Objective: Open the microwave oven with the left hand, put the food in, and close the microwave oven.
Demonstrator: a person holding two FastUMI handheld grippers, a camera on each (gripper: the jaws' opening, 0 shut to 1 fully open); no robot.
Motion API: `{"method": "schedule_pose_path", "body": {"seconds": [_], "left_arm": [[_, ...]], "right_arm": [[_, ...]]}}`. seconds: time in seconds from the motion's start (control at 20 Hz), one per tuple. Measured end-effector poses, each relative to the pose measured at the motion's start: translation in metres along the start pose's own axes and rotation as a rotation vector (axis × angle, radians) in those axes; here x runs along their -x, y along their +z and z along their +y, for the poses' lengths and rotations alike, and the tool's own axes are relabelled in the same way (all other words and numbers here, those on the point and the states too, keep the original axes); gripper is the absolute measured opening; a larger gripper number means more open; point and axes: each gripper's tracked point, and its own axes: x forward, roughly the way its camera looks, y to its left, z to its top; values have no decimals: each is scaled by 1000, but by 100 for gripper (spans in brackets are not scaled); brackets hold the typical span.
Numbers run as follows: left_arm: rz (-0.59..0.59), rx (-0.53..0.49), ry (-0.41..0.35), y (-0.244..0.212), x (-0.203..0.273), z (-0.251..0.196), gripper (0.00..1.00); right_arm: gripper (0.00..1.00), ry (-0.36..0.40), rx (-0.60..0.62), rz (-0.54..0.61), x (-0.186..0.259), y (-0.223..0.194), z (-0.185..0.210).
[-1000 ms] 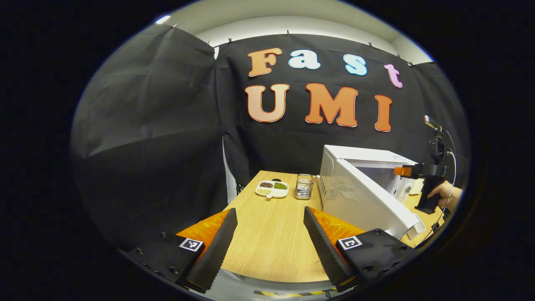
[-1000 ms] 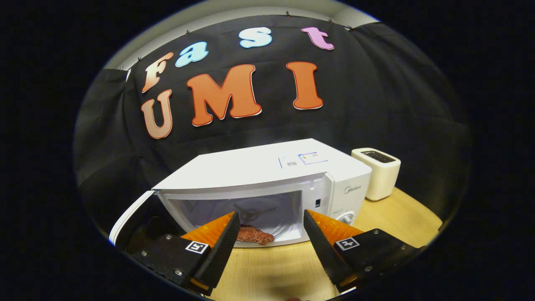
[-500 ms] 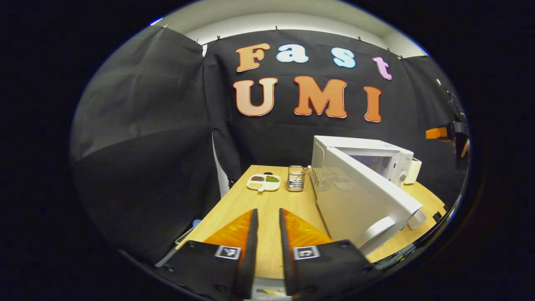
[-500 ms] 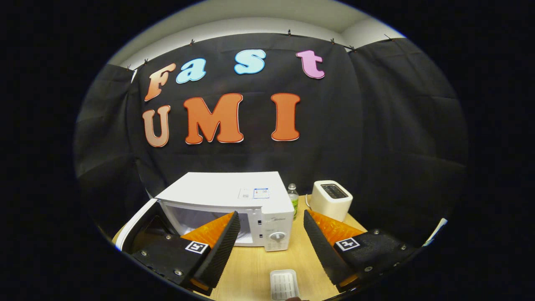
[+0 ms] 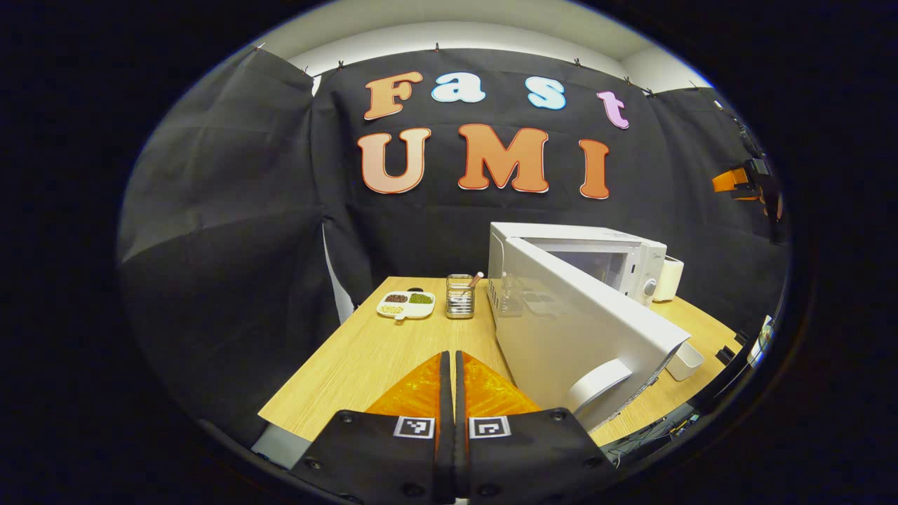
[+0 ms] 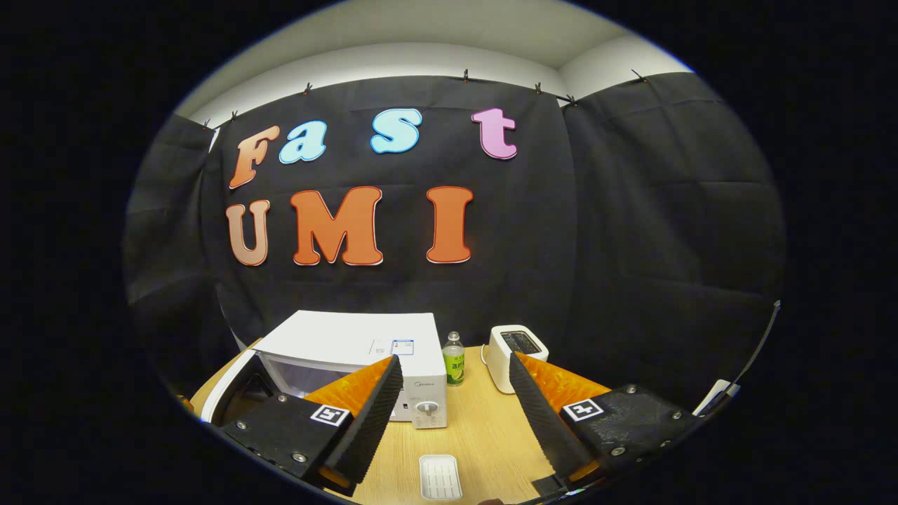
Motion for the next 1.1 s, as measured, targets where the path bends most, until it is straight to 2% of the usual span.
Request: {"method": "schedule_pose_path", "body": {"seconds": [0.2,0.35,0.4,0.45,0.6,0.8,1.1], "left_arm": [[35,44,-27,-17,-11,-19,4],[45,40,-49,-19,-16,-41,2],[48,36,-56,-19,-17,-50,4],[55,27,-60,-19,-18,-55,1],[57,61,-135,-12,-22,-89,4],[36,-9,-230,-1,-29,-140,4],[30,-41,-360,4,-43,-202,4]], "right_arm": [[95,34,-5,3,3,1,3],[95,40,-9,3,0,4,0],[95,41,-17,-1,-1,5,-2],[95,47,-28,-5,-1,6,-2],[95,58,-52,9,-2,1,-5],[95,53,-64,3,1,6,-16],[95,39,-71,-18,7,14,-35]]}}
